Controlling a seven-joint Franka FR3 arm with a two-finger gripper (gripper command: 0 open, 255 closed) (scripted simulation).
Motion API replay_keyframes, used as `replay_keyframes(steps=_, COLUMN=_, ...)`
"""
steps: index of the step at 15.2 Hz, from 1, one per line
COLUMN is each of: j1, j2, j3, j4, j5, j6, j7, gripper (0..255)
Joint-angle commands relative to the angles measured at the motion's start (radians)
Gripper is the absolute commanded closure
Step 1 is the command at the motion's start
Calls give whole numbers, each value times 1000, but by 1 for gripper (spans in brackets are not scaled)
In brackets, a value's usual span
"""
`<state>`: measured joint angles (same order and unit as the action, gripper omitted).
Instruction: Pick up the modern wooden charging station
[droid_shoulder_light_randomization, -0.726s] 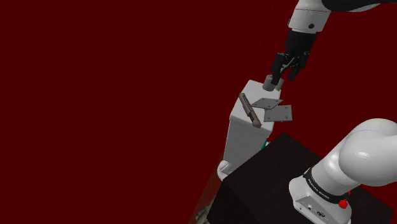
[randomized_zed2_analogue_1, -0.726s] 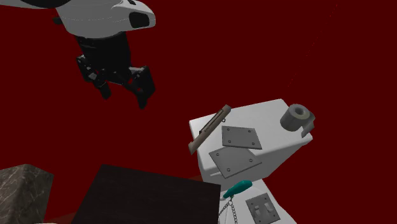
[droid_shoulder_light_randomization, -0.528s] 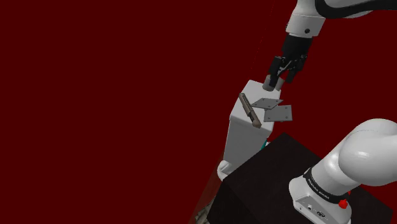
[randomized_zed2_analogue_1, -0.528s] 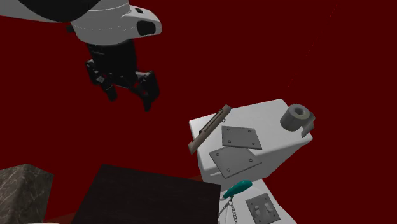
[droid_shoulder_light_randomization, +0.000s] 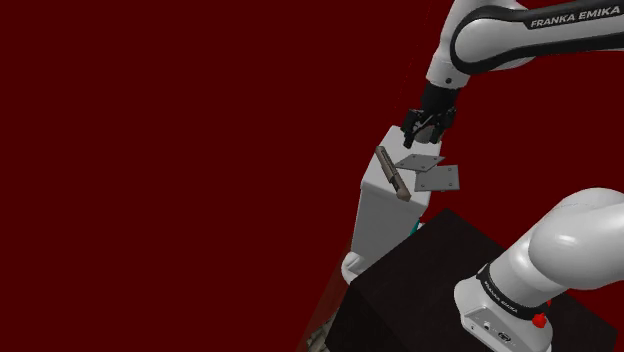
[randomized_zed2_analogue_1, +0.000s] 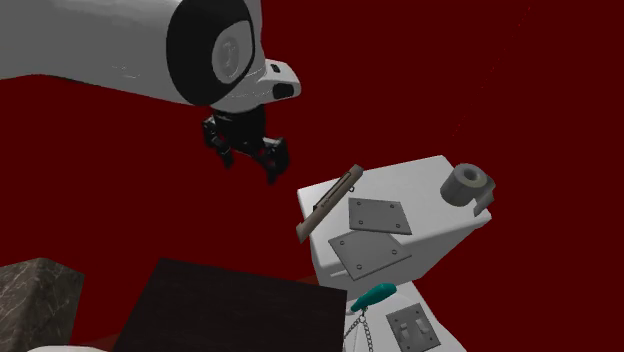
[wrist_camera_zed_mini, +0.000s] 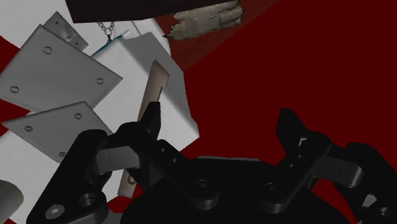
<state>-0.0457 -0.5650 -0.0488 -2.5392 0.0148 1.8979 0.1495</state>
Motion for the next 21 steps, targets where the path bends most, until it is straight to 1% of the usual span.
replay_keyframes(steps=1, j1=-14, j2=58, j3=-11, j4=-13, j5=-6, j6=81, j7=4, gripper=0)
replay_keyframes(steps=6, j1=-46, j2=215, j3=-43, j4=-20, j5=-16, j6=263, j7=9, gripper=0)
replay_keyframes(steps=12, j1=-77, j2=429, j3=-84, j4=17, j5=-5, j6=462, j7=4, gripper=0)
replay_keyframes(steps=16, j1=-96, j2=580, j3=-109, j4=67, j5=24, j6=576, j7=-11, gripper=0)
replay_keyframes(steps=21, j1=-128, j2=770, j3=-125, j4=157, j5=88, j6=691, j7=-46, gripper=0)
